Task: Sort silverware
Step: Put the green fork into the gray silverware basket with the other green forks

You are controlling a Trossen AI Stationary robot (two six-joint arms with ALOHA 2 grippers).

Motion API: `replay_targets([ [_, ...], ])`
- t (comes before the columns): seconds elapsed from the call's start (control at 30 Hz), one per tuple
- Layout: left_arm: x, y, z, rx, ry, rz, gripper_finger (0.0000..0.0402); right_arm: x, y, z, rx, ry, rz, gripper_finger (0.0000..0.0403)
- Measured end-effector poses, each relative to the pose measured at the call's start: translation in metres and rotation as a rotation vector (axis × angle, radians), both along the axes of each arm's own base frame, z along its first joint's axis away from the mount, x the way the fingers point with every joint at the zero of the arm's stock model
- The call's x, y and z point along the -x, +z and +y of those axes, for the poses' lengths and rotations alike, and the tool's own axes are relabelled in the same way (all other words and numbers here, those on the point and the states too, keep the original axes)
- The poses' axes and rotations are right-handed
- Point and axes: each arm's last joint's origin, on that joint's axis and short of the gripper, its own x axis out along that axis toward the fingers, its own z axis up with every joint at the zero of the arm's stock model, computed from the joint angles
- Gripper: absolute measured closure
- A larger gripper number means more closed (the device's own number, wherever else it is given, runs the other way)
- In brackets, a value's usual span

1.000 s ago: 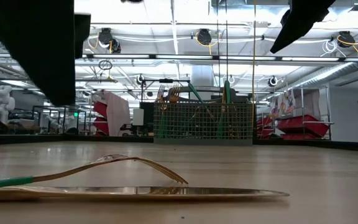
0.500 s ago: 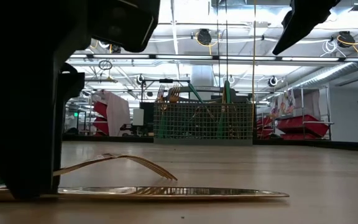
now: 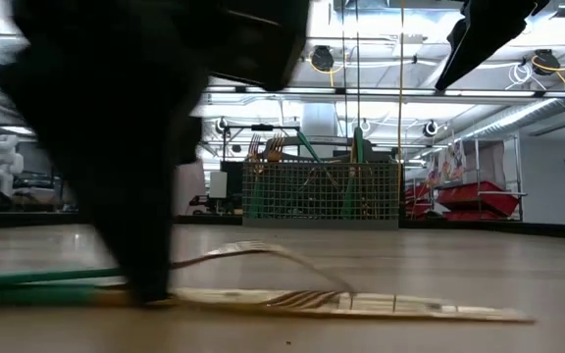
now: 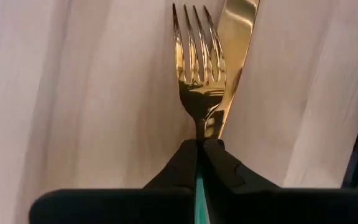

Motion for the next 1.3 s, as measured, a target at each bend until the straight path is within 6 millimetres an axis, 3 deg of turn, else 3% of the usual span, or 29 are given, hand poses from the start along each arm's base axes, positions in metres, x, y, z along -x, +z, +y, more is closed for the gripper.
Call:
replay_targets([
  [0.33,-0.047,-0.001,0.083,-0.074,0.021,-0.116,0.0394,0.0,0.0,0.0,-0.004,-0.006,-0.003,0.0142],
  [0.53,-0.063,0.005,0.126,-0.171,0.111,-0.141,0.0394,0.0,0.0,0.0,-0.018,-0.027,-0.011,0.0142],
  [1.07,-0.062,0.082,0.15,-0.233,0.229,-0.326,0.0397,0.003,0.003,0.001,-0.055,-0.043,-0.04,0.0142],
  [1.3,-0.062,0.134,0.196,-0.419,0.389,-0.534,0.0397,0.023,0.021,-0.004,-0.096,-0.047,-0.145,0.0142],
])
